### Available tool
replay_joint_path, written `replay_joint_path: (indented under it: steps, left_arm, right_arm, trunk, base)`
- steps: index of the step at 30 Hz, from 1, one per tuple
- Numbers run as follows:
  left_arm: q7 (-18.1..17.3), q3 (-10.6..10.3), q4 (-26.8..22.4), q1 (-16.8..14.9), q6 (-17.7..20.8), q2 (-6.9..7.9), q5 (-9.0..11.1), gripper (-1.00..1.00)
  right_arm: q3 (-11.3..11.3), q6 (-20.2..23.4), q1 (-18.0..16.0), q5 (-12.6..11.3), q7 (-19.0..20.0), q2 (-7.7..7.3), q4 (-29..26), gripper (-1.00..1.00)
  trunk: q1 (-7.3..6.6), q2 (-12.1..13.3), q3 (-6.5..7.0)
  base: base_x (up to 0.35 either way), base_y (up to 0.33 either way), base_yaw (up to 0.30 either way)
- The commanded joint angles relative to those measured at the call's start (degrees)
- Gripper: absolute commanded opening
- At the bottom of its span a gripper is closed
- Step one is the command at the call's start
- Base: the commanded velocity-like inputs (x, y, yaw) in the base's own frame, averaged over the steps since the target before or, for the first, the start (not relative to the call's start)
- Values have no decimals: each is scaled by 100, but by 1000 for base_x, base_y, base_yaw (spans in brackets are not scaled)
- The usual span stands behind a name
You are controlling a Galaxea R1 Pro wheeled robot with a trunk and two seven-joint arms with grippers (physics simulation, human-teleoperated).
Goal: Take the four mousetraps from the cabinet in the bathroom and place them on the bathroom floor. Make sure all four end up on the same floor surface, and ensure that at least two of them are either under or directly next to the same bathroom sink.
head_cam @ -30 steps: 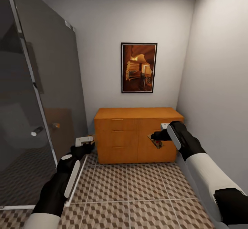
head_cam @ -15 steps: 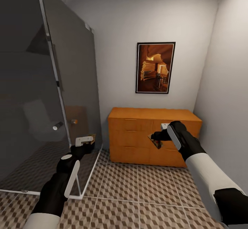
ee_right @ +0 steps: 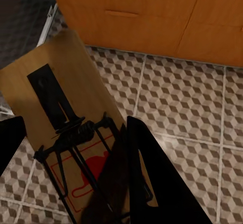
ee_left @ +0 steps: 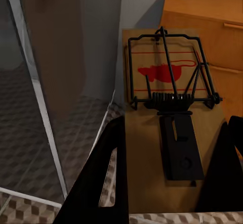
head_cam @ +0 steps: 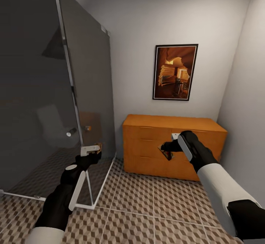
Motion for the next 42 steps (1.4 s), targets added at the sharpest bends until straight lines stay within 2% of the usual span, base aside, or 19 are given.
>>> replay_joint_path:
  steps: [1,12,27,36,42]
  left_arm:
    - [39,2,-3,-6,28,-3,29,-100]
    - [34,2,-2,-6,32,-6,32,-100]
    - [41,10,135,41,66,-2,45,-100]
    - [42,25,72,69,67,13,28,-100]
    - [40,199,-30,73,67,11,108,-100]
  right_arm:
    - [26,8,-4,-42,-27,-9,-5,-100]
    - [21,-12,-4,-47,-37,-14,9,-100]
    - [21,-236,-4,-28,-28,-15,527,-100]
    - [27,-260,-4,-20,-56,-13,572,-100]
    - [27,-332,-4,-1,-61,-48,569,-100]
  trunk:
    - [1,-6,-9]
    - [1,-6,-9]
    - [1,-6,-9]
    - [1,-6,-9]
    - [1,-6,-9]
  base:
    - [0,0,273]
    - [0,0,183]
    - [0,0,270]
    - [0,0,276]
    - [0,0,276]
